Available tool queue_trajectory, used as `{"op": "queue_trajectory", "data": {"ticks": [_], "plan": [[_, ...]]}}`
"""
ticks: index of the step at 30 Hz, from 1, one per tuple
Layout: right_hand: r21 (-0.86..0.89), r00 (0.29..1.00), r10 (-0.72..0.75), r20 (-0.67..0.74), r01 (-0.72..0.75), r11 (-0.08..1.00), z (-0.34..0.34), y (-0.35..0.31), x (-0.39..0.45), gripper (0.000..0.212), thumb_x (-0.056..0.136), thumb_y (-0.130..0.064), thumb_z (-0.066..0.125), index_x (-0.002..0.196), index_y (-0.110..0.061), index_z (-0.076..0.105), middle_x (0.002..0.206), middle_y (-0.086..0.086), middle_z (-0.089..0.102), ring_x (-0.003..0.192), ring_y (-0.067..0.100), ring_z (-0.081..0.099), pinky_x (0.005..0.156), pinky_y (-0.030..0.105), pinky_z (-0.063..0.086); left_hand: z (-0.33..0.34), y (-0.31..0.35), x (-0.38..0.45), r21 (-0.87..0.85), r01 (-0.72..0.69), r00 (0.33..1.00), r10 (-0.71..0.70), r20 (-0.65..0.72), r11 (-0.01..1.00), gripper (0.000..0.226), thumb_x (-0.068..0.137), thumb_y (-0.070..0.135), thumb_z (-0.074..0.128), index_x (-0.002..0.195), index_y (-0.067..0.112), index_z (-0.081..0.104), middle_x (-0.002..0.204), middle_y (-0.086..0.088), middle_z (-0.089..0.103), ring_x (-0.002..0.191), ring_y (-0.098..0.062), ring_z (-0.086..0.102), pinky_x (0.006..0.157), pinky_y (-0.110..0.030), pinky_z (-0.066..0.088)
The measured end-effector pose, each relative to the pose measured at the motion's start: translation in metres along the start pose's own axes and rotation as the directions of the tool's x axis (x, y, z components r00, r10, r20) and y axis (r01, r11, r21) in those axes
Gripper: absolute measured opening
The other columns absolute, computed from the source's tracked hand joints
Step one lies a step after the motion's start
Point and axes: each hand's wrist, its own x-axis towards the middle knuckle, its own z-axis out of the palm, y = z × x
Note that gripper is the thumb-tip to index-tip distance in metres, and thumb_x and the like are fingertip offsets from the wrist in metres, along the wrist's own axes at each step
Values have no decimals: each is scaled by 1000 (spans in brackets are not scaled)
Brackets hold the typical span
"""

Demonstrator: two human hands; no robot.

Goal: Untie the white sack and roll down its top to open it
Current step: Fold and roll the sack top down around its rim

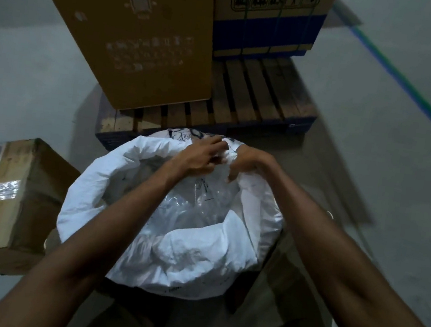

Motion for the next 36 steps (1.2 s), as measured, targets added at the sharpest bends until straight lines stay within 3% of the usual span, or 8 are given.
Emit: {"op": "queue_trajectory", "data": {"ticks": [4, 9, 17, 22, 26, 30, 34, 36], "plan": [[-83, 947, -70, -313, 46, 995, 10, 3, -10, 79, 63, -33, 96, 131, -15, 61, 124, 7, 64, 114, 29, 61, 93, 40, 54, 0, 9, 11, -74, 211, 974, -217, -70, 975, 19, 92, 23, 51, 73, 16, 52, 75, 0, 55, 73, -26, 55, 69, -42, 50], [-249, 762, -128, -634, -45, 967, 48, 9, -19, 56, 79, -32, 78, 126, -12, 57, 119, 10, 66, 109, 28, 63, 91, 37, 49, -20, 11, 31, -184, 327, 945, -321, 62, 927, 30, 93, 31, 52, 68, 16, 59, 74, -3, 58, 66, -20, 48, 67, -38, 38], [196, 999, 19, 41, -27, 980, -12, 19, -21, 53, 61, -20, 92, 107, -7, 70, 107, 12, 74, 92, 27, 71, 82, 38, 61, 9, 4, 4, -97, -15, 994, 4, -109, 995, 25, 103, 36, 52, 122, 19, 58, 119, 0, 52, 104, -15, 50, 88, -35, 49], [267, 1000, -3, -26, 9, 964, -17, 27, -38, 31, 77, -9, 81, 100, -13, 61, 91, 5, 64, 73, 13, 57, 55, 24, 45, 11, 19, 14, -63, 37, 994, -43, -101, 997, 29, 106, 38, 43, 104, 17, 63, 114, -2, 49, 98, -19, 47, 84, -36, 41], [263, 971, 19, -238, 46, 964, 8, 27, -33, 66, 69, -30, 92, 125, -13, 62, 118, 10, 67, 103, 26, 64, 81, 33, 53, 4, 32, 24, 3, 168, 981, -167, -104, 986, 32, 95, 35, 45, 69, 16, 53, 86, -1, 53, 81, -23, 52, 68, -36, 34], [154, 872, 116, -476, -47, 987, 40, 14, -28, 92, 68, -50, 87, 143, -16, 45, 142, 12, 53, 133, 35, 51, 108, 52, 43, -19, 28, 38, -174, 481, 827, -511, -235, 859, 42, 90, 33, 50, 52, 15, 47, 57, -3, 51, 54, -21, 45, 56, -31, 33], [364, 892, 234, -388, -85, 928, 41, 20, -27, 71, 73, -33, 85, 133, -10, 56, 133, 14, 62, 122, 35, 61, 97, 42, 53, -37, 23, 44, -83, 456, 889, -458, -9, 886, 35, 92, 37, 50, 65, 15, 55, 66, -6, 54, 62, -23, 49, 55, -30, 33], [389, 881, 252, -399, -87, 917, 30, 22, -25, 64, 71, -28, 83, 128, -9, 60, 128, 14, 65, 117, 34, 64, 92, 39, 56, -43, 24, 41, 79, 359, 932, -362, 18, 930, 41, 82, 45, 50, 107, 15, 62, 102, -14, 63, 91, -31, 57, 75, -38, 47]]}}
